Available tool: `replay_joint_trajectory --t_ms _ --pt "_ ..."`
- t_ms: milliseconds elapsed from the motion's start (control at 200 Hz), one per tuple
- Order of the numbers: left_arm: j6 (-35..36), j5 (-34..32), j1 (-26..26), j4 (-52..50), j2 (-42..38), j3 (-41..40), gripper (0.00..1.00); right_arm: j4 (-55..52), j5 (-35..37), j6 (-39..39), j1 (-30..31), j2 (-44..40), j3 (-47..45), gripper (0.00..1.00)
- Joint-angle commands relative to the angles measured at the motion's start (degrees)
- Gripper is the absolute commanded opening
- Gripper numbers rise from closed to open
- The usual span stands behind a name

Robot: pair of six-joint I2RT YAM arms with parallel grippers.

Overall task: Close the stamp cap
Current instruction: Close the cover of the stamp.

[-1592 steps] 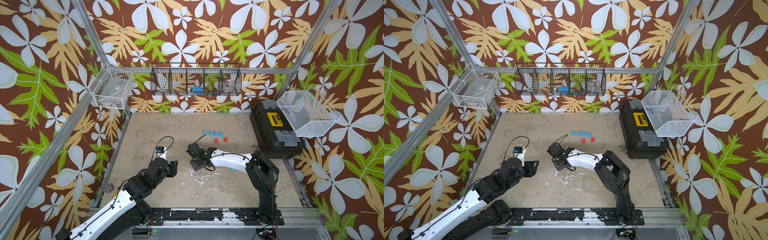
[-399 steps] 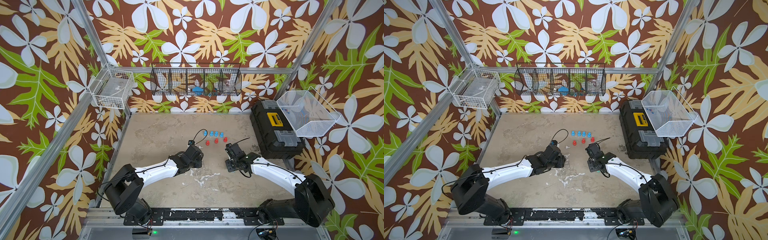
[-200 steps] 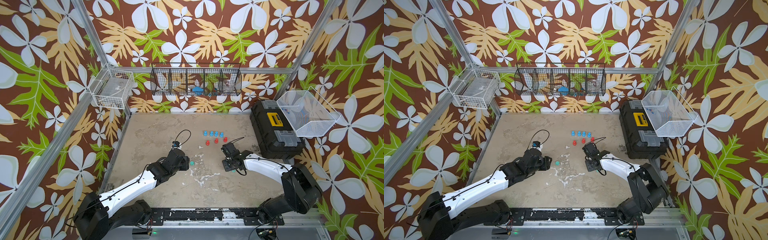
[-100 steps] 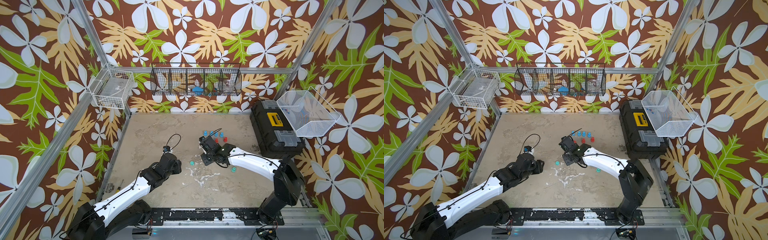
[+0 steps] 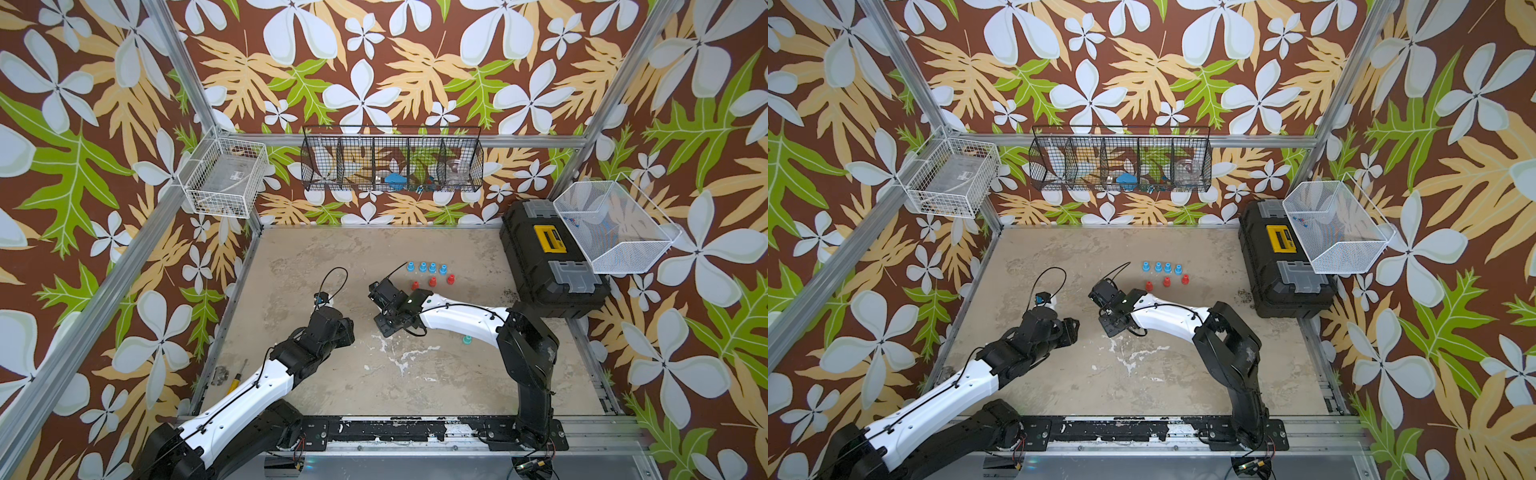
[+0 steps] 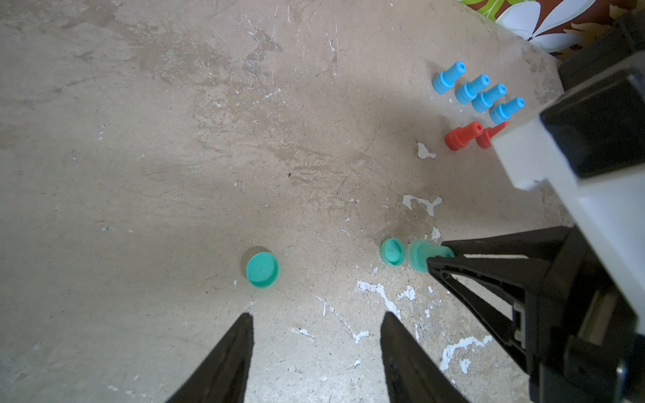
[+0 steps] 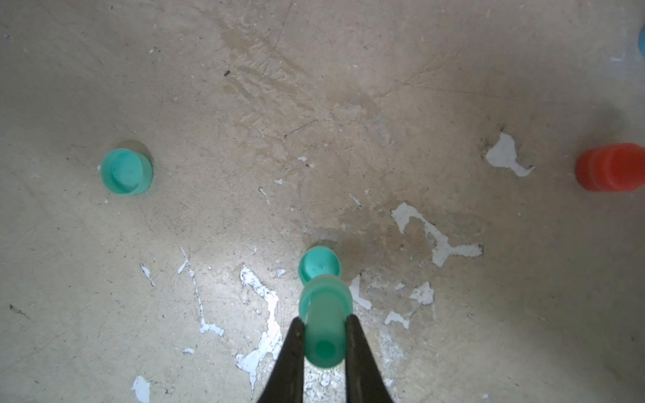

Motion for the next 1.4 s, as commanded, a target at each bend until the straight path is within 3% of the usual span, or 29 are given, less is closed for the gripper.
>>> replay_joint_trajectory --t_ms 0,1396 --pt "-0.52 0.5 0.21 -0.29 0.06 -0.06 0.6 -0.19 -0.35 0.34 0.09 0.94 1.38 0.11" --pt "0.07 2.23 1.27 0.91 0.42 -0.66 0.6 -0.82 0.08 0.09 -0.13 3.47 1.41 0.1"
